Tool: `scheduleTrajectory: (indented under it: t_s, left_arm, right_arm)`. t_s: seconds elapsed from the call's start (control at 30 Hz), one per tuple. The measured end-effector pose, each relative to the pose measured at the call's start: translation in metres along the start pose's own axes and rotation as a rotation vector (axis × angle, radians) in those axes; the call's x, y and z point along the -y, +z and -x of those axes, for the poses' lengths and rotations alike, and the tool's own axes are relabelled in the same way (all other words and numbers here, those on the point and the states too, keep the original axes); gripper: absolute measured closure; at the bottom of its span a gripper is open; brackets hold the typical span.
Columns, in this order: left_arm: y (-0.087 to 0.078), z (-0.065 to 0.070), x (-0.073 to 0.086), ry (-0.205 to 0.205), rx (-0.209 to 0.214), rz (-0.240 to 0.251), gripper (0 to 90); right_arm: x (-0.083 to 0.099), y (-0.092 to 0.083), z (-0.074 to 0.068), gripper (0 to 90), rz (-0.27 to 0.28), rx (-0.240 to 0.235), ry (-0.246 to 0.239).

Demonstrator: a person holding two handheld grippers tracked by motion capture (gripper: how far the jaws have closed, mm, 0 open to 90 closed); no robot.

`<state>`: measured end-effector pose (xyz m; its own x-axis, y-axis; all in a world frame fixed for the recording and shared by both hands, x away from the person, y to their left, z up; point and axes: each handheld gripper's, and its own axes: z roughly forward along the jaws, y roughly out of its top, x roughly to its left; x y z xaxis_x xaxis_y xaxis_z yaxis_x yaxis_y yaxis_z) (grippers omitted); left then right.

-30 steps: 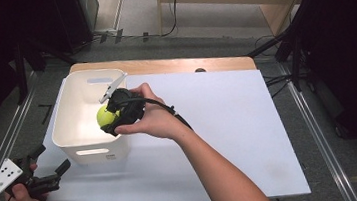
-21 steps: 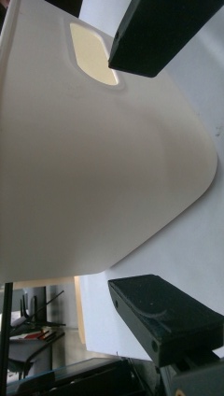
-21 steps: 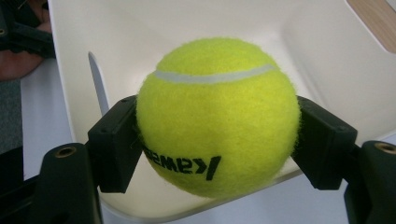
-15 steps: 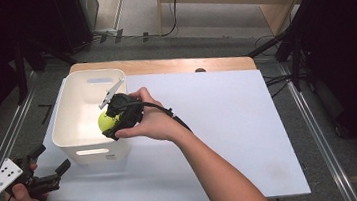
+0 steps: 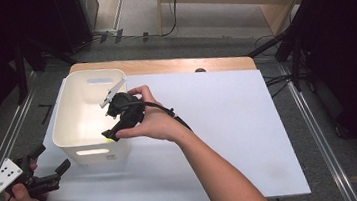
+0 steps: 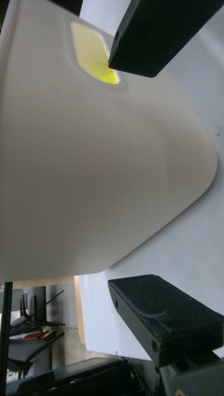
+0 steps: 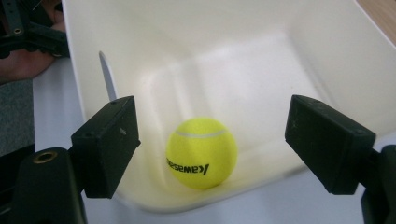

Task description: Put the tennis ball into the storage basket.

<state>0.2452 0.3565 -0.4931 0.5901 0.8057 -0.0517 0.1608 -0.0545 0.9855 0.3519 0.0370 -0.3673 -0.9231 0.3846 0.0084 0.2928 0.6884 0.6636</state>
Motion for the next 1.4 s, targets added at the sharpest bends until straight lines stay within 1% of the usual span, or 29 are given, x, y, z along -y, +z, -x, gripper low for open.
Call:
scheduleTrajectory:
  t_s: [0.03, 0.07, 0.2, 0.3, 0.57, 0.6, 0.77, 0.83, 0.9, 1.0, 1.03, 1.1, 1.13, 1.2, 1.23, 1.4]
  left_arm:
    - [0.0, 0.0, 0.0, 0.001, 0.001, -0.001, 0.0]
    - [0.0, 0.0, 0.0, -0.001, 0.001, -0.002, 0.0]
    - [0.0, 0.0, 0.0, 0.0, 0.0, -0.003, 0.0]
    - [0.0, 0.0, 0.0, 0.001, -0.001, -0.003, 0.0]
    - [0.001, 0.001, 0.0, -0.002, 0.0, -0.003, 0.0]
    - [0.001, 0.001, 0.0, -0.001, 0.0, -0.004, 0.0]
    - [0.001, 0.001, 0.0, 0.004, 0.0, -0.008, 0.0]
    - [0.001, 0.001, 0.0, 0.005, 0.0, -0.01, 0.0]
    - [0.001, 0.001, 0.0, 0.005, -0.002, -0.012, 0.0]
    - [0.001, 0.001, 0.0, 0.008, -0.002, -0.013, 0.0]
    - [0.001, 0.001, 0.0, 0.008, -0.001, -0.014, 0.0]
    - [0.001, 0.001, 0.0, 0.009, 0.0, -0.015, 0.0]
    - [0.001, 0.001, 0.0, 0.009, -0.001, -0.015, 0.0]
    - [0.001, 0.001, 0.0, 0.008, -0.001, -0.014, 0.0]
    - [0.001, 0.001, 0.0, 0.01, 0.0, -0.015, 0.0]
    - [0.001, 0.002, 0.0, 0.012, -0.002, -0.015, 0.0]
  right_arm:
    - [0.0, -0.002, 0.0, 16.5, -0.001, 0.003, 0.006]
    - [0.0, -0.003, 0.0, 16.4, 0.005, 0.005, 0.0]
    - [0.002, -0.009, 0.0, 15.5, 0.018, 0.016, 0.004]
    - [0.004, -0.014, 0.001, 15.3, 0.033, 0.027, 0.018]
    - [0.016, -0.027, 0.006, 11.1, 0.076, 0.039, 0.046]
    - [0.018, -0.028, 0.007, 11.1, 0.084, 0.04, 0.044]
    - [0.029, -0.035, 0.009, 10.3, 0.106, 0.044, 0.062]
    - [0.035, -0.038, 0.01, 10.2, 0.116, 0.053, 0.077]
    - [0.039, -0.04, 0.011, 9.8, 0.124, 0.059, 0.082]
    - [0.047, -0.043, 0.013, 9.2, 0.138, 0.078, 0.101]
    - [0.05, -0.044, 0.013, 9.2, 0.137, 0.08, 0.104]
    - [0.055, -0.045, 0.014, 9.2, 0.13, 0.103, 0.101]
    - [0.059, -0.046, 0.013, 8.6, 0.128, 0.107, 0.104]
    - [0.064, -0.046, 0.014, 1.3, 0.13, 0.107, 0.108]
    - [0.067, -0.047, 0.014, 0.9, 0.133, 0.097, 0.105]
    - [0.085, -0.051, 0.016, 0.9, 0.152, 0.118, 0.138]
